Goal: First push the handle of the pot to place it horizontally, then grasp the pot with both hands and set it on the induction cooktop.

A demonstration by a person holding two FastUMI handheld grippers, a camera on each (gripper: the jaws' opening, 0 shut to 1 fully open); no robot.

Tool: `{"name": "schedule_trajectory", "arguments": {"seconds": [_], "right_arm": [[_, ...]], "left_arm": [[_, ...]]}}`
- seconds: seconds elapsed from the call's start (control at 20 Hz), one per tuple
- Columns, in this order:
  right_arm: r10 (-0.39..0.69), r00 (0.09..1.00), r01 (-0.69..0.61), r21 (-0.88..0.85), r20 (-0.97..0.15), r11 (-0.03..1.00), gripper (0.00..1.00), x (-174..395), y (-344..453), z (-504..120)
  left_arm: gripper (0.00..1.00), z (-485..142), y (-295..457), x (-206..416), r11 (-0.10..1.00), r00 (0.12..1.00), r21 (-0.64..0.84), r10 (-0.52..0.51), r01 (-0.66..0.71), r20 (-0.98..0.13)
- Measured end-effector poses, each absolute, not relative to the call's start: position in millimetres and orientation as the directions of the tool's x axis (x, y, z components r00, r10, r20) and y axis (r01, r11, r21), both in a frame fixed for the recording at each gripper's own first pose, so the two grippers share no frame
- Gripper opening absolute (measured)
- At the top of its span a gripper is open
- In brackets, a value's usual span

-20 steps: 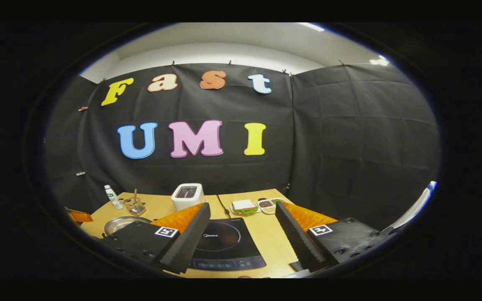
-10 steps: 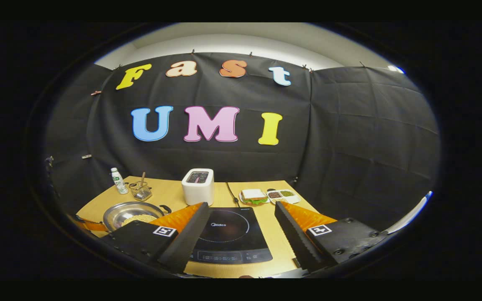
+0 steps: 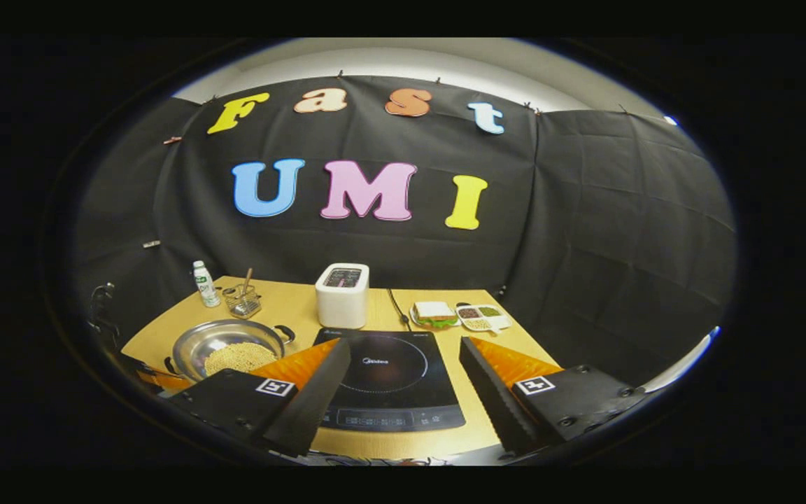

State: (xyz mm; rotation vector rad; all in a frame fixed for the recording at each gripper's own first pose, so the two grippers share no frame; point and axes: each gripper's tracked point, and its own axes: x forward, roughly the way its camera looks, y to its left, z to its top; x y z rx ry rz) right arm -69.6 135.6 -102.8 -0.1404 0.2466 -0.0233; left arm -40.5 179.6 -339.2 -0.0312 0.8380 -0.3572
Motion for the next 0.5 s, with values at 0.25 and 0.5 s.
{"name": "schedule_trajectory", "arguments": {"seconds": [0.25, 0.5], "right_arm": [[-0.016, 0.956, -0.025, -0.137, -0.294, 0.990, 0.98, -74, 149, -119], [-0.015, 0.963, -0.025, -0.142, -0.270, 0.990, 0.98, -74, 146, -114]], "left_arm": [[0.05, -358, 197, -25, 0.938, 0.573, -0.099, -0.284, 0.332, -0.769], [0.05, -360, 213, -18, 0.948, 0.576, -0.084, -0.256, 0.308, -0.776]]}}
